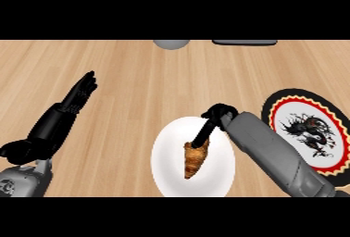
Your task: Pick the croissant from the plate and place it in the plate
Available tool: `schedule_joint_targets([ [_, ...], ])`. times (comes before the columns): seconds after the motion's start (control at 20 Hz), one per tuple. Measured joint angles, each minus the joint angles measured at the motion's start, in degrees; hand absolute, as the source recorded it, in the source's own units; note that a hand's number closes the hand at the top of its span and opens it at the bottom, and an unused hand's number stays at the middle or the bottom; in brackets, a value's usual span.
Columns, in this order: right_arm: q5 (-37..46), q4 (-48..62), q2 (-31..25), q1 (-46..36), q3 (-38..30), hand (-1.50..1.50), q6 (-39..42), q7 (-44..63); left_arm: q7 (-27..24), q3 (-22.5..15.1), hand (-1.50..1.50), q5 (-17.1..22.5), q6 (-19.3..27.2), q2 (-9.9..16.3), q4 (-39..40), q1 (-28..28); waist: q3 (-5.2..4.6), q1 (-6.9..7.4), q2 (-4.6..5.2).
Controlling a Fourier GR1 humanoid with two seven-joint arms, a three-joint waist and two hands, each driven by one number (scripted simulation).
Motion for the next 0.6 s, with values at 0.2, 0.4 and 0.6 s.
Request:
schedule_joint_targets([
  [0.2, 11.3, -4.2, 0.3, 0.0, 7.8, 1.50, -5.4, -1.2, -0.2, 0.7, 0.00, 0.3, -0.6, 0.3, 0.5, 0.1, -0.09, -0.52, -0.44],
  [0.4, 25.5, -7.4, 2.1, -2.7, 17.2, 1.50, -13.2, -1.6, 0.3, 0.4, 0.00, 0.1, -0.4, 0.0, 0.8, 0.2, 0.59, -0.62, -0.57],
  [0.6, 38.1, -9.8, 4.6, -3.5, 24.3, 1.50, -21.3, 0.9, 0.3, 0.7, 0.00, -0.2, -0.1, -0.1, 1.1, 0.6, 1.07, -1.25, -0.28],
])
